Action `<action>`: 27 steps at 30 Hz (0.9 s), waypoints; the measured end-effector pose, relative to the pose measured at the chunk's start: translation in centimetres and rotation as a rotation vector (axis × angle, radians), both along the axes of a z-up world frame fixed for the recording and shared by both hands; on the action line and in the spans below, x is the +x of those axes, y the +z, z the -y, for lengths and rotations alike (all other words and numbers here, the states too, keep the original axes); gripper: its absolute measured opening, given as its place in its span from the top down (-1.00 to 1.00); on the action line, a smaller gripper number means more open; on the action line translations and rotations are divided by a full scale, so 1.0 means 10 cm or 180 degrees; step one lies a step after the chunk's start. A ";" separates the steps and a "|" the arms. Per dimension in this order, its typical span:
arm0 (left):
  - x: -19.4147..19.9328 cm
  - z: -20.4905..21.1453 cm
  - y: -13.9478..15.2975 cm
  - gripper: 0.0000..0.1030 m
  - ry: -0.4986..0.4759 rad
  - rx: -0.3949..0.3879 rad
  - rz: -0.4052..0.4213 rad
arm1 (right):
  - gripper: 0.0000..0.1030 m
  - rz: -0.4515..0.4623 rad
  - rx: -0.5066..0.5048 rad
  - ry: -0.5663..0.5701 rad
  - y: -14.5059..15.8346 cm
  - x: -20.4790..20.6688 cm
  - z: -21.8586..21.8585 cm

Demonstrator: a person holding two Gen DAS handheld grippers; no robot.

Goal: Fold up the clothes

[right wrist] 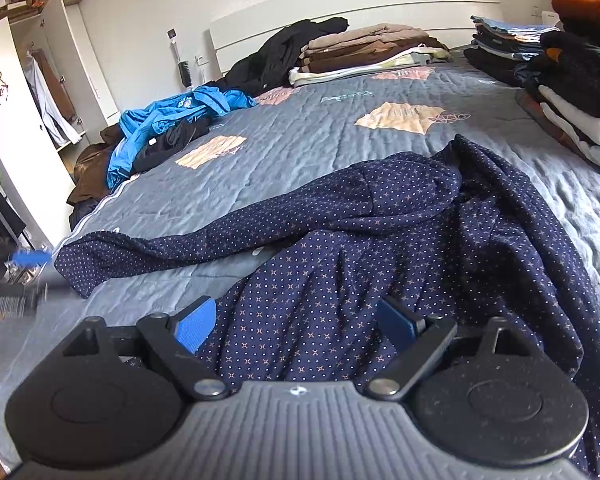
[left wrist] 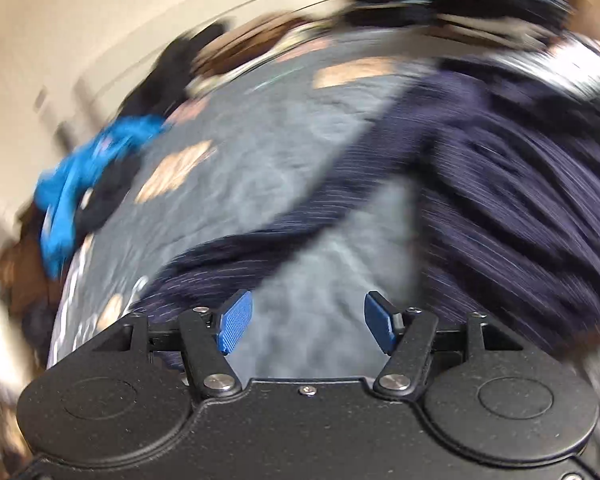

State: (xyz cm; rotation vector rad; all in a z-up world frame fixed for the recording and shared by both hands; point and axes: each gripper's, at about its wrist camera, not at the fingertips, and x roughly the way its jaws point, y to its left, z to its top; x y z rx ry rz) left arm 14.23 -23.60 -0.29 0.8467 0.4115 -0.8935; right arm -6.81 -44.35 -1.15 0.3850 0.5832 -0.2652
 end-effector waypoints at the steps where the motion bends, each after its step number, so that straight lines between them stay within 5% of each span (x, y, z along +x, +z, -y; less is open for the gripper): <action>1: -0.16 -0.02 -0.11 -0.20 -0.0117 0.0045 0.0110 | -0.70 0.0009 -0.0002 -0.0006 0.01 -0.01 0.01; 6: -0.50 -0.07 -0.55 -0.20 -0.0235 0.0116 0.0239 | -0.70 0.0039 -0.0050 -0.0004 0.05 -0.10 0.01; 15: -0.52 -0.04 -0.79 -0.06 -0.0191 -0.0128 0.0386 | -0.70 0.0036 -0.0135 -0.0049 0.08 -0.30 0.03; 18: -0.45 0.05 -0.79 0.07 -0.0132 -0.0243 0.0306 | -0.70 0.0094 -0.0094 -0.0075 0.12 -0.31 0.07; 21: -0.40 0.15 -0.87 0.45 -0.0165 -0.0186 0.0267 | -0.70 0.0124 -0.0070 -0.0089 0.14 -0.29 0.09; 27: -0.32 0.27 -0.96 0.55 -0.0163 -0.0133 0.0186 | -0.70 0.0137 -0.0077 -0.0057 0.14 -0.28 0.09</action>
